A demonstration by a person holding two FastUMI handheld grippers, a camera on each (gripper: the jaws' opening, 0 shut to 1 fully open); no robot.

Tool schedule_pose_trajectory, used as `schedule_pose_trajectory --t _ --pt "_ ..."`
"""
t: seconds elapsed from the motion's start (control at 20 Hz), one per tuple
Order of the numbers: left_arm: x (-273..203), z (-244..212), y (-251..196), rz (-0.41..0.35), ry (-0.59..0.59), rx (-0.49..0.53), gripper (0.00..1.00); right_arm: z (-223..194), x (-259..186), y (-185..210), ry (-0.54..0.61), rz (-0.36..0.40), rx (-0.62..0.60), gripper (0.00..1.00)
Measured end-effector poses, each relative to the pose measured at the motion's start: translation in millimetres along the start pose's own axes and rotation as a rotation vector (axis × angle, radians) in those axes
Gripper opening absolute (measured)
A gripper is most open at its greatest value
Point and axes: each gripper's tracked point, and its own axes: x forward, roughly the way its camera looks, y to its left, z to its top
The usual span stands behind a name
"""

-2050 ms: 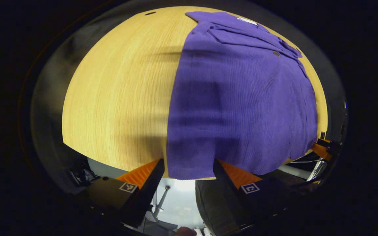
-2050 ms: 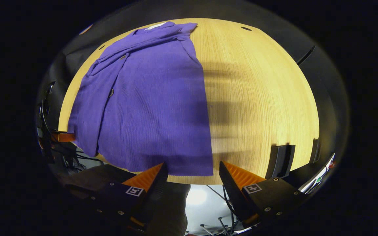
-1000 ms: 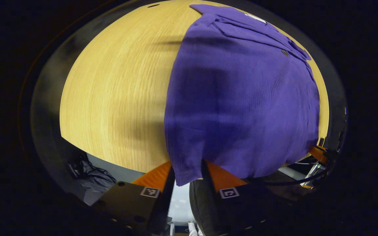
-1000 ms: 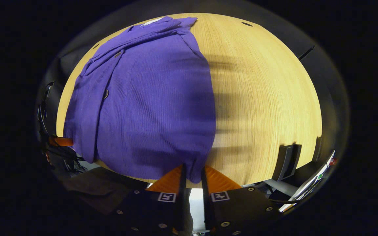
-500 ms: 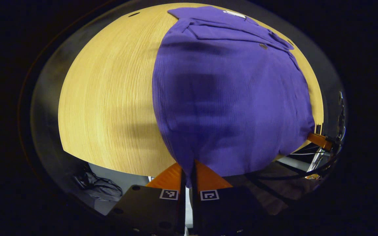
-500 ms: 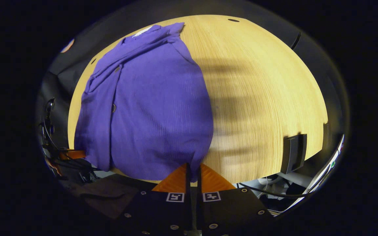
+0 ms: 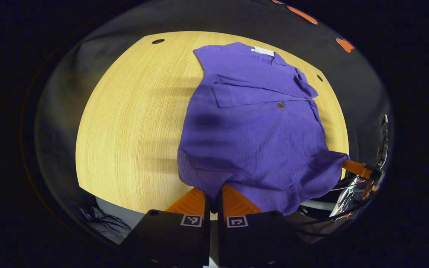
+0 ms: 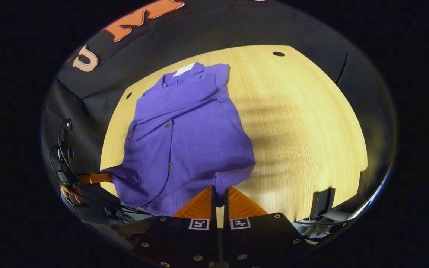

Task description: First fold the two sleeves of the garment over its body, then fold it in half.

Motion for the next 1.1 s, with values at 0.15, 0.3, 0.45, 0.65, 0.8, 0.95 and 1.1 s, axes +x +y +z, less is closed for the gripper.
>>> schedule_pose_trajectory --t 0.15,0.3,0.45,0.65,0.8,0.95,1.1 --pt "-9.8 27.1 -6.5 -0.019 -0.031 0.026 0.1 25.0 -9.4 10.1 -0.032 0.002 -0.035 0.05" --pt "-22.5 66.9 -5.6 -0.019 -0.098 0.056 0.1 53.8 -9.8 19.4 -0.066 -0.009 -0.061 0.06" --pt "-29.9 103.6 -3.5 -0.016 -0.139 0.1 0.1 83.1 -13.1 26.9 -0.103 -0.028 -0.077 0.06" --pt "-44.9 155.2 -11.1 -0.054 -0.187 0.152 0.1 125.3 -18.2 36.1 -0.157 -0.07 -0.074 0.06" --pt "-54.3 202.3 -9.8 -0.064 -0.231 0.185 0.1 159.7 -21.2 39.1 -0.2 -0.119 -0.073 0.06" --pt "-56.5 245.4 -3.9 -0.055 -0.264 0.219 0.1 192.6 -20.5 37.5 -0.233 -0.16 -0.051 0.05" --pt "-51.3 283.8 -3.9 -0.042 -0.281 0.226 0.1 224.6 -15.1 32.5 -0.238 -0.161 -0.031 0.06"
